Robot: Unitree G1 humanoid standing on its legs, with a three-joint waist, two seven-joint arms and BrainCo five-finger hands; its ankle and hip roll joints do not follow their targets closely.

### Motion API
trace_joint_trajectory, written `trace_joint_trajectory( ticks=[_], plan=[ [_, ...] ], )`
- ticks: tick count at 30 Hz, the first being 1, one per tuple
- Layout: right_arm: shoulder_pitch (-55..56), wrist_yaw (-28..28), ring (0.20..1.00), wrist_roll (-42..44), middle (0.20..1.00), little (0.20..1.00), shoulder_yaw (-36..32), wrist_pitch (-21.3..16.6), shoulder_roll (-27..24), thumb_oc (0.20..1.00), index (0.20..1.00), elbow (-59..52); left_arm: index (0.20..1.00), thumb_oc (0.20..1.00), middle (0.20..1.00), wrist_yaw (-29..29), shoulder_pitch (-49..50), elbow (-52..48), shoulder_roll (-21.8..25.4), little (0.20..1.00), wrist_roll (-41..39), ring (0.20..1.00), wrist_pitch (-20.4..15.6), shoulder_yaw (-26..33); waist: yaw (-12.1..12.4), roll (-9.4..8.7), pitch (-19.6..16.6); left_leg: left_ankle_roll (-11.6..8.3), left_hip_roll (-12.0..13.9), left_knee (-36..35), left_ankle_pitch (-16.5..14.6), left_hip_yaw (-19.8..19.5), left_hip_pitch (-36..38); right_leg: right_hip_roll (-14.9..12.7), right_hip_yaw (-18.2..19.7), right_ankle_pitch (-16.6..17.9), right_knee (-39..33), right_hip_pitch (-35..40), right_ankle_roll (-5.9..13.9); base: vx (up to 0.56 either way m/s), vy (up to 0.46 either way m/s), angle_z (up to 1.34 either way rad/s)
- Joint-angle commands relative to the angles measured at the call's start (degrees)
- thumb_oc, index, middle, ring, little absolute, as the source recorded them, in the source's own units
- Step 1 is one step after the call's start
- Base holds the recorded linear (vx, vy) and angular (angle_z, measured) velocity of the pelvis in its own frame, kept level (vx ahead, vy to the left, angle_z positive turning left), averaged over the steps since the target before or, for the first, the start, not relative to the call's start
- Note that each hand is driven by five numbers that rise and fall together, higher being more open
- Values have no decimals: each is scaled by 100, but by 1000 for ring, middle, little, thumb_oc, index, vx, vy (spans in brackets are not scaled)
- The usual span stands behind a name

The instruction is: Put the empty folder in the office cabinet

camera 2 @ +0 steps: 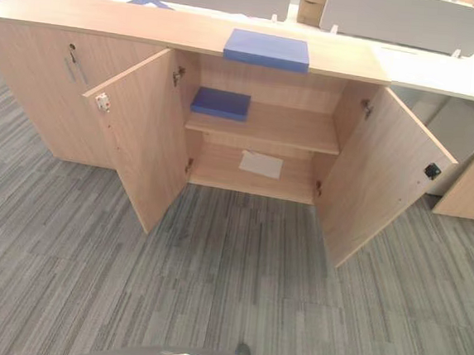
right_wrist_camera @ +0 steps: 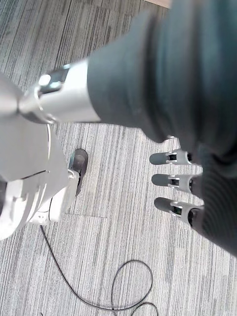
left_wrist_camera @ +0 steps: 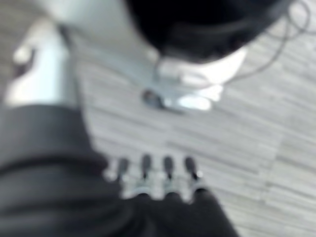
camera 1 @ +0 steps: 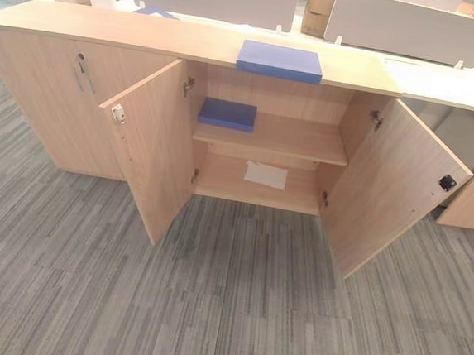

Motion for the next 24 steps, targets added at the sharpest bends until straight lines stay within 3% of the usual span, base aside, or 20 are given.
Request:
trace_joint_trajectory(
  ticks=[1,6,24],
  plan=[
    [-276,22,1000,-45,1000,1000,150,-96,-67,1000,1000,90,1000,1000,1000,7,-289,252,-151,1000,-160,1000,-91,-49,-43,255,67,-12,-193,-8,-276,330,-274,195,-36,-773,32,611,283,0,0,0],
    [-274,2,1000,-36,1000,1000,143,-101,-64,1000,1000,90,1000,1000,1000,60,-285,261,-142,1000,-178,1000,-203,-9,-43,247,63,-17,-195,-8,-274,330,-275,192,-41,-766,34,608,290,0,0,0],
    [-280,-5,1000,-5,1000,1000,120,-107,-68,1000,1000,76,1000,1000,1000,17,-292,264,-164,1000,-272,1000,-77,12,-63,246,89,-13,-178,-8,-277,372,-262,197,-31,-763,42,602,282,0,0,0]
  ],
)
